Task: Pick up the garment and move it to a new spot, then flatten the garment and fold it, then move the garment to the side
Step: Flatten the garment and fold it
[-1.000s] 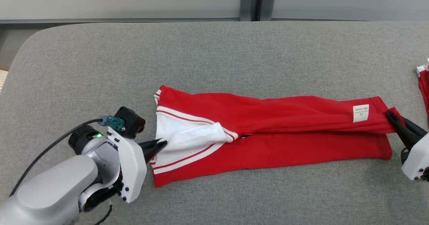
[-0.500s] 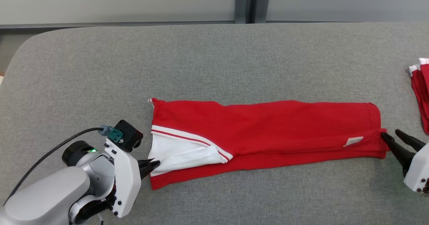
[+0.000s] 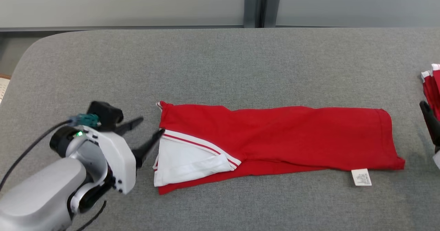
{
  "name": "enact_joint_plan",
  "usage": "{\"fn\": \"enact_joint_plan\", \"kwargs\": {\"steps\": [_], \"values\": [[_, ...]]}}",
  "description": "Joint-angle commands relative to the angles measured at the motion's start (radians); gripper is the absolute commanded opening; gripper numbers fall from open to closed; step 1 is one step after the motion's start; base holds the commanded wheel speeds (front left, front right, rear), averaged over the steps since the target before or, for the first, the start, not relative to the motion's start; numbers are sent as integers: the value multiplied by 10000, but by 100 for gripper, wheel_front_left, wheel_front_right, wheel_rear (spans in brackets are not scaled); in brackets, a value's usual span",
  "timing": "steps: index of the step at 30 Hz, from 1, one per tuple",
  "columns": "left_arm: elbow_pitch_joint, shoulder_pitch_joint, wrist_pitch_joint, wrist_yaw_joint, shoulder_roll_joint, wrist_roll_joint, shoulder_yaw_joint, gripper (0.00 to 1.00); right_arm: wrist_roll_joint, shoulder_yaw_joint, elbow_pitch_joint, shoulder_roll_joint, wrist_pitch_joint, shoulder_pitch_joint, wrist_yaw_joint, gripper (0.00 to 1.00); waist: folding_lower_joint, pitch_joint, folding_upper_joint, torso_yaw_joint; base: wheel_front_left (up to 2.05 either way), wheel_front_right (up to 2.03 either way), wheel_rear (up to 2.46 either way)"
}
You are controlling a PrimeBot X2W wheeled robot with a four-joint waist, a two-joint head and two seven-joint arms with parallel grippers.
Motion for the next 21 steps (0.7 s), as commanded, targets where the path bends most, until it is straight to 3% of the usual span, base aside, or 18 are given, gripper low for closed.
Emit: {"fn": "enact_joint_plan", "kwargs": {"steps": [1,6,9,11,13,14,17,21], "values": [[151,-29,-690,236,-199,33,373,100,-169,-176,-1,211,-339,-171,-16,100,0,-52,-1,20,0,0,0],[671,373,-2892,754,-832,-279,1481,100,-837,-1026,-298,808,-750,-218,-17,100,0,-244,-1,-3,0,0,0],[900,783,-3866,855,-1369,-684,2336,100,-1787,-2401,-779,1483,-747,68,-9,100,0,-345,-1,-34,0,0,0],[861,1304,-4054,568,-1958,-1051,3257,100,-2567,-3331,-1189,1972,-732,573,-9,100,0,-420,-1,-21,0,0,0],[704,1766,-4082,405,-2469,-400,4647,100,-3446,-4292,-1691,2442,-731,1023,-11,100,0,-446,-1,13,0,0,0],[704,1766,-4082,405,-2469,-400,4647,100,-3446,-4292,-1691,2442,-731,1023,-11,100,0,-446,-1,13,0,0,0],[447,2954,-4067,43,-3562,1131,6432,100,-4873,-5512,-2466,3265,-732,1922,-9,100,0,-465,-1,66,0,0,0],[197,4203,-4072,-952,-5012,2924,8598,100,-6138,-6670,-3260,4244,-734,2926,-9,100,0,-480,-1,153,0,0,0]]}}
